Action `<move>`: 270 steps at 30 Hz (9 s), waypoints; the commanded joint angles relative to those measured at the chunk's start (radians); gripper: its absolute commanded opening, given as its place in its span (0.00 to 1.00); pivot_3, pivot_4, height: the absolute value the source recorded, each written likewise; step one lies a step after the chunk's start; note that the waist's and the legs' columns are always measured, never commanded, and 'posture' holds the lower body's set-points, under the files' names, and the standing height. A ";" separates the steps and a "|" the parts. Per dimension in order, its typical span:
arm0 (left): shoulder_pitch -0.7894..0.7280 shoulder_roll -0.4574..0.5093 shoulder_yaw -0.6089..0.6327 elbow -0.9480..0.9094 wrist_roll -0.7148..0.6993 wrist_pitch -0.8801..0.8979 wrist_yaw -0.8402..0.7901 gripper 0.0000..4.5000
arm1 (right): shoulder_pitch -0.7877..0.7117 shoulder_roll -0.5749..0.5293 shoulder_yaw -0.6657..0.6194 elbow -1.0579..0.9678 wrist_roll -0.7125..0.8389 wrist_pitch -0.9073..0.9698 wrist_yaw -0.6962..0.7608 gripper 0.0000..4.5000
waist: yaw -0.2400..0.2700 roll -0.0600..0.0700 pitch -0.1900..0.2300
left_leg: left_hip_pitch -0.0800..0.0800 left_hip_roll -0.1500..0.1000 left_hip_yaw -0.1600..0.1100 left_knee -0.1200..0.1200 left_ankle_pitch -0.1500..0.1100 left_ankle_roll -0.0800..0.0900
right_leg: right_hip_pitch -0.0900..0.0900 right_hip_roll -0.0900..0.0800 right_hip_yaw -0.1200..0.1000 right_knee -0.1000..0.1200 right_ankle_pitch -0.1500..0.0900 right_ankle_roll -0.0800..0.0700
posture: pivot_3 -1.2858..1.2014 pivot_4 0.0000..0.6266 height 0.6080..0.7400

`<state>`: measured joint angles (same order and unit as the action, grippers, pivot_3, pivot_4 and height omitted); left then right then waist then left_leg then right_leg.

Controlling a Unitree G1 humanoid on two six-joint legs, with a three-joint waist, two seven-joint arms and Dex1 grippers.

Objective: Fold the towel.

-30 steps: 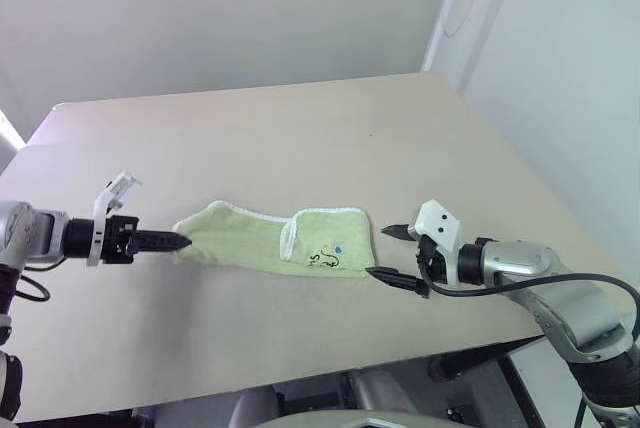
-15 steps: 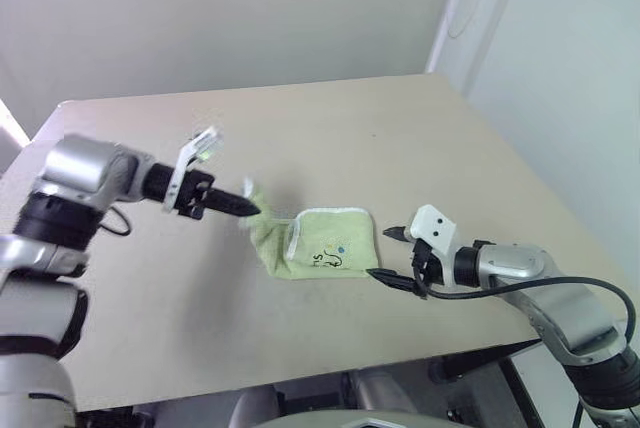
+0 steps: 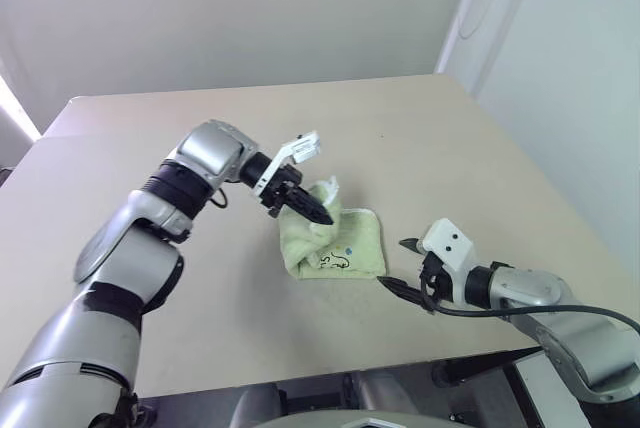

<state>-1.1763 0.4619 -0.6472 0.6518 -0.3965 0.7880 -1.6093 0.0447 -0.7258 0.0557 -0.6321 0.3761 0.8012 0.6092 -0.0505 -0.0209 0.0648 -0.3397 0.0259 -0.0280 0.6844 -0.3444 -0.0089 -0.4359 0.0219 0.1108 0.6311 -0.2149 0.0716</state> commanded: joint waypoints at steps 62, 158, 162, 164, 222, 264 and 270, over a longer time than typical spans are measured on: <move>0.630 -0.015 0.400 -0.329 0.214 -0.550 0.302 0.90 | -0.333 0.263 0.239 0.424 -0.111 -0.067 -0.113 0.95 | -0.008 0.002 -0.003 | 0.003 0.000 -0.002 0.001 0.000 0.000 | 0.009 -0.001 -0.001 0.001 0.001 0.001 | 0.52 0.00 0.79; 0.601 0.191 0.528 -0.334 0.140 -0.557 0.236 0.90 | -0.413 0.115 0.477 0.428 -0.429 -0.421 0.231 0.95 | -0.019 0.003 -0.010 | 0.003 0.001 -0.003 0.000 0.000 -0.001 | 0.005 0.000 -0.002 0.000 0.001 0.000 | 0.52 0.00 0.79; 0.596 0.192 0.538 -0.346 0.138 -0.540 0.245 0.90 | -0.401 0.104 0.482 0.441 -0.470 -0.455 0.245 0.95 | -0.019 0.003 -0.010 | 0.004 0.001 -0.004 0.000 0.000 -0.001 | 0.005 0.000 -0.002 0.000 0.001 0.000 | 0.52 0.00 0.79; 0.593 0.191 0.537 -0.345 0.139 -0.539 0.249 0.90 | -0.399 0.104 0.483 0.445 -0.493 -0.465 0.240 0.95 | -0.019 0.003 -0.010 | 0.004 0.001 -0.004 0.000 0.001 -0.001 | 0.006 0.000 -0.002 0.001 0.001 0.000 | 0.52 0.00 0.79; 0.522 0.160 0.534 -0.190 0.189 -0.631 0.310 0.91 | -0.430 0.192 0.254 0.604 -0.511 -0.375 -0.037 0.00 | -0.020 0.005 -0.009 | 0.002 0.001 -0.003 0.000 0.000 0.000 | 0.002 0.001 -0.002 0.001 0.001 -0.001 | 0.52 0.00 0.79; 0.595 0.224 0.599 -0.365 0.064 -0.408 0.283 0.91 | -0.536 0.439 0.059 0.940 -0.292 -0.281 -0.181 0.83 | -0.031 0.005 -0.010 | 0.002 0.001 -0.004 -0.001 0.000 0.000 | 0.003 0.001 -0.002 0.003 0.003 0.002 | 0.52 0.00 0.79; 0.620 0.224 0.608 -0.414 0.048 -0.373 0.297 0.91 | -0.542 0.420 -0.007 0.845 -0.220 -0.256 -0.128 0.83 | -0.032 0.005 -0.010 | 0.005 0.001 -0.004 0.000 0.001 -0.001 | 0.009 0.001 -0.002 0.003 0.001 -0.001 | 0.52 0.00 0.79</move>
<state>-0.5472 0.6729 -0.0650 0.2766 -0.3273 0.4085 -1.3179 -0.4846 -0.2934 0.0897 0.2708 0.1199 0.5293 0.4612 -0.0823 -0.0157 0.0551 -0.3343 0.0272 -0.0323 0.6843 -0.3438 -0.0095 -0.4273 0.0228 0.1086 0.6340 -0.2140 0.0708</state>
